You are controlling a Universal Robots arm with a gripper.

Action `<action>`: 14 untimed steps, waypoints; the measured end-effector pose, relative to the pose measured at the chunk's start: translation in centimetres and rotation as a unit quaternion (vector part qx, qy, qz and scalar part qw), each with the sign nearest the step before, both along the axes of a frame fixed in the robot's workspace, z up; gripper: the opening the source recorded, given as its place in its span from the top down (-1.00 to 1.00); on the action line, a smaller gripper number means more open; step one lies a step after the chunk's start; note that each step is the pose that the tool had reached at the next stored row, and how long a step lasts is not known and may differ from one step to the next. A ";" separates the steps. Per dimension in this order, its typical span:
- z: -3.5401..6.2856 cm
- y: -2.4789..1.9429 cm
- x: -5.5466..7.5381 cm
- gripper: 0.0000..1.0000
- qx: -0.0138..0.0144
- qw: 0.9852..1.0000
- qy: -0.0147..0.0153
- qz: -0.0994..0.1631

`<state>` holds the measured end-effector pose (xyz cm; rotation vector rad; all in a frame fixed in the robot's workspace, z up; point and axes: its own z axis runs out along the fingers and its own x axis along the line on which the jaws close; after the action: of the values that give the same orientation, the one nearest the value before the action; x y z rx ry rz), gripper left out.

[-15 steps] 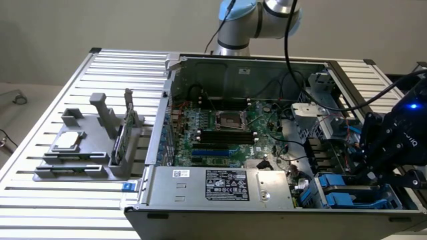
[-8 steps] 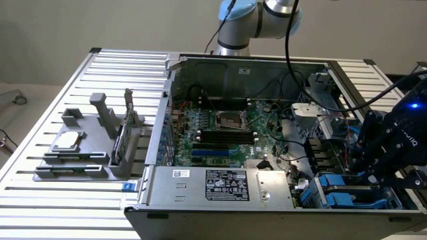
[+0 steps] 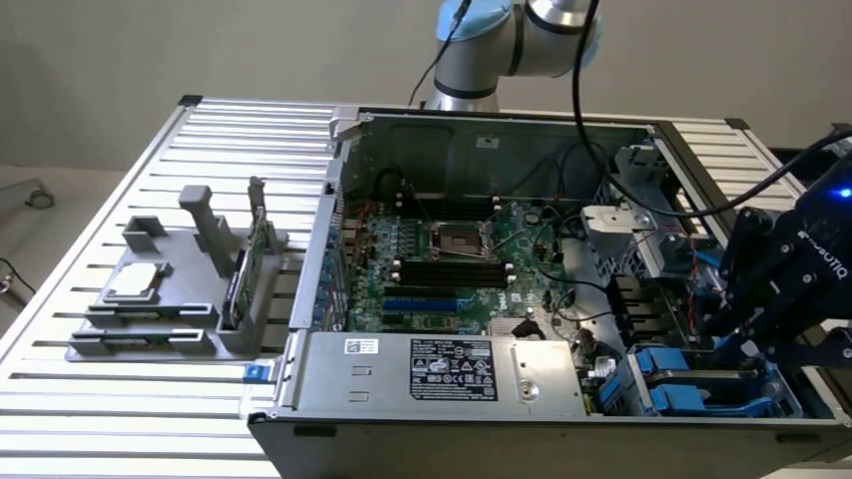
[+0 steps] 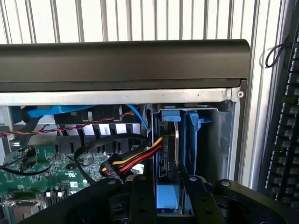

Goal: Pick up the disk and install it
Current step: 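Insert the first disk wire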

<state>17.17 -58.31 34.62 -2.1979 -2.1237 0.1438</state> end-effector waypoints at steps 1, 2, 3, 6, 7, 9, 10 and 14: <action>0.05 0.00 0.0 0.38 0.000 1.000 0.000 0.000; 0.06 0.00 0.1 0.38 0.000 1.000 0.001 0.000; 0.07 0.00 0.1 0.38 0.000 1.000 0.001 -0.001; 0.07 0.00 0.3 0.56 0.000 1.000 0.001 -0.001; 0.07 0.01 0.4 0.69 0.000 1.000 0.001 -0.002; 0.06 0.00 0.4 0.79 0.000 1.000 0.001 -0.002; 0.07 0.00 0.5 0.79 0.000 1.000 0.001 -0.002; 0.04 0.00 0.6 0.79 0.000 1.000 0.001 -0.003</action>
<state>17.76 -58.31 34.66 -2.2025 -2.1172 0.1446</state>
